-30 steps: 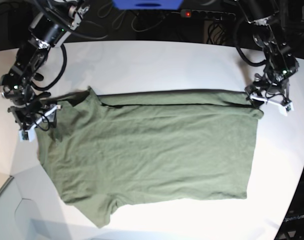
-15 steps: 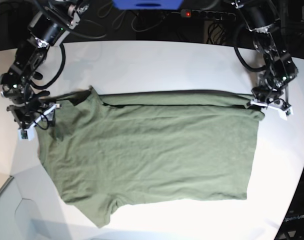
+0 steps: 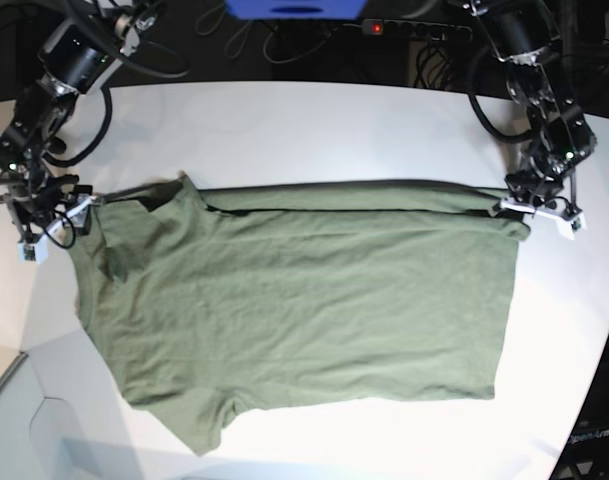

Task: Layout the t-shirt on the table in an organized manner, then fold the t-shirt properly
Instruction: 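Grasp the shirt's side edges with both grippers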

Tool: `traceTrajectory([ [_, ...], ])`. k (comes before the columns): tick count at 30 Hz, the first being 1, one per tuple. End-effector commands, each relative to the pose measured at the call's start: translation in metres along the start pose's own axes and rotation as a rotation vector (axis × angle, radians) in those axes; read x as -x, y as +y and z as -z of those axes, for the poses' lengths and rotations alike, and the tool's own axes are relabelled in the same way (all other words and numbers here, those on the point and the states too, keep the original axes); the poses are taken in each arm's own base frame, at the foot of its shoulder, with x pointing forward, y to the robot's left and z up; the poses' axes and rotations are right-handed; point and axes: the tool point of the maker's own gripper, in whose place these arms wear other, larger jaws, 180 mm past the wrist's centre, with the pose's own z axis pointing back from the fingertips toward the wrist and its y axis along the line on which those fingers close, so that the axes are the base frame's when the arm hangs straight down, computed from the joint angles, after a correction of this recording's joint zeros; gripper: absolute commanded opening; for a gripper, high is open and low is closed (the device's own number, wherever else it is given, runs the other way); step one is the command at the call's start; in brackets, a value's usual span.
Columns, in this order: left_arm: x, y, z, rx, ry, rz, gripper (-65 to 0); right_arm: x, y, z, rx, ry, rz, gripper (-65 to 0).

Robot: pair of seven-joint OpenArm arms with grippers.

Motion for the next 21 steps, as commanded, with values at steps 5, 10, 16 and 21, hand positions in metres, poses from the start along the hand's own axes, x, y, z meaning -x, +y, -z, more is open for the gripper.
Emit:
traceTrajectory([
  [5, 0.000, 0.004, -0.001, -0.015, 0.016, 0.010, -64.9, -0.006, -0.017, -0.003, 0.027, -0.034, 0.044, -27.3],
  [10, 0.000, 0.004, -0.001, -0.016, 0.016, 0.011, -64.9, 0.002, -0.016, 0.000, 0.020, -0.015, 0.050, -27.3],
  [16, -0.004, 0.010, -0.003, -0.027, 0.011, 0.021, -64.9, 0.020, -0.014, -0.001, 0.015, 0.020, 0.050, -28.4],
  [21, -0.004, 0.012, -0.003, -0.031, 0.011, 0.025, -64.9, 0.034, -0.012, -0.002, 0.010, 0.050, 0.046, -45.5],
])
